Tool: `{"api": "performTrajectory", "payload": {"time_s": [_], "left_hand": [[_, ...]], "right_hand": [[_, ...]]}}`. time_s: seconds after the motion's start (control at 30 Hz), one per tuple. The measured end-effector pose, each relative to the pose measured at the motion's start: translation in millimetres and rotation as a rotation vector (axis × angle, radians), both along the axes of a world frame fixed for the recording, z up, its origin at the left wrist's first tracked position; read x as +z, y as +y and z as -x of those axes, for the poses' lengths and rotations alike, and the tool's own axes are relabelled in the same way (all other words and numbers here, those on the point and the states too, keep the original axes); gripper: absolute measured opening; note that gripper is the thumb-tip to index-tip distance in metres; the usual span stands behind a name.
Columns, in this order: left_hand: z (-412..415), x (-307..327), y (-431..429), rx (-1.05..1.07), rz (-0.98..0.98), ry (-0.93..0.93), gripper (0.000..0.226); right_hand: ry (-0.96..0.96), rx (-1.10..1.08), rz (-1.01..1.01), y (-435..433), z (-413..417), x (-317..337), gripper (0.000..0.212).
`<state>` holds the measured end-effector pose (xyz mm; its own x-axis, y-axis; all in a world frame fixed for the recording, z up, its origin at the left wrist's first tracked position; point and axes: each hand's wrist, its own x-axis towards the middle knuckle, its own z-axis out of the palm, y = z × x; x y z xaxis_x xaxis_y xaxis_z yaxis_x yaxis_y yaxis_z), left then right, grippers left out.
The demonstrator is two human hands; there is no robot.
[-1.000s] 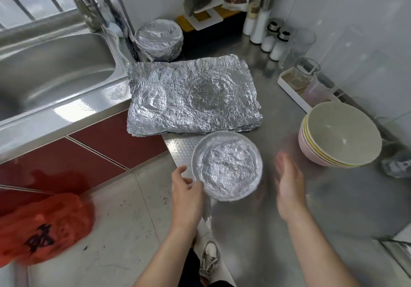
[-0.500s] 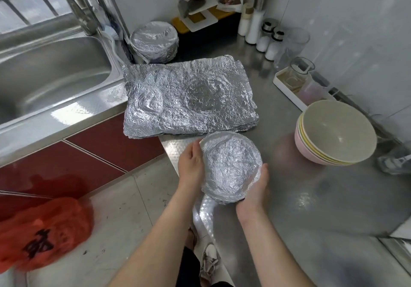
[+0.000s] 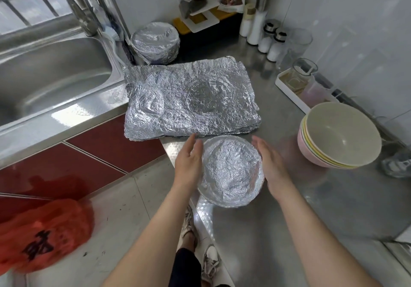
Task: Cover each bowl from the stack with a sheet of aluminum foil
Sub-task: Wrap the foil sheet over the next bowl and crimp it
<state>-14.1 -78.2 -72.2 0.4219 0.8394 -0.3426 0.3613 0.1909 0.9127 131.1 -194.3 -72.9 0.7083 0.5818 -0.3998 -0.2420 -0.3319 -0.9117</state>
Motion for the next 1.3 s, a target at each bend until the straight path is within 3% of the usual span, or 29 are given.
{"api": "performTrajectory", "payload": {"time_s": [0.13, 0.4, 0.7, 0.83, 0.97, 1.07, 1.17, 1.3], "left_hand": [[-7.2, -1.6, 5.5, -0.13, 0.033, -0.019, 0.046], [-2.9, -10.8, -2.9, -0.121, -0.114, 0.083, 0.04], [14.8, -15.0, -37.2, 0.007, -0.099, 0.063, 0.034], [19.5, -1.7, -49.1, 0.017, 0.038, 0.036, 0.032], [11.1, 2.9, -14.1, 0.053, -0.028, 0.075, 0.035], [1.1, -2.9, 24.0, -0.05, -0.134, 0.25, 0.034], [-2.7, 4.1, 29.4, -0.227, -0.018, 0.157, 0.032], [-0.9, 11.8, -7.9, -0.448, 0.01, 0.049, 0.039]], "right_hand": [[-0.105, 0.214, 0.064, 11.9, -2.5, -0.6, 0.038], [-0.304, 0.22, 0.141, 9.4, -0.4, -18.5, 0.04], [-0.268, 0.307, 0.072, -5.4, 8.5, -14.1, 0.039], [-0.155, 0.362, 0.027, -20.8, 9.7, -6.6, 0.037], [-0.202, 0.354, 0.075, -29.0, -2.4, -5.1, 0.018], [-0.335, 0.36, 0.143, -27.1, -5.1, -7.2, 0.017], [-0.39, 0.331, 0.184, -23.7, -2.8, -5.2, 0.025], [-0.275, 0.3, 0.087, -16.8, 3.7, -6.2, 0.029]]}}
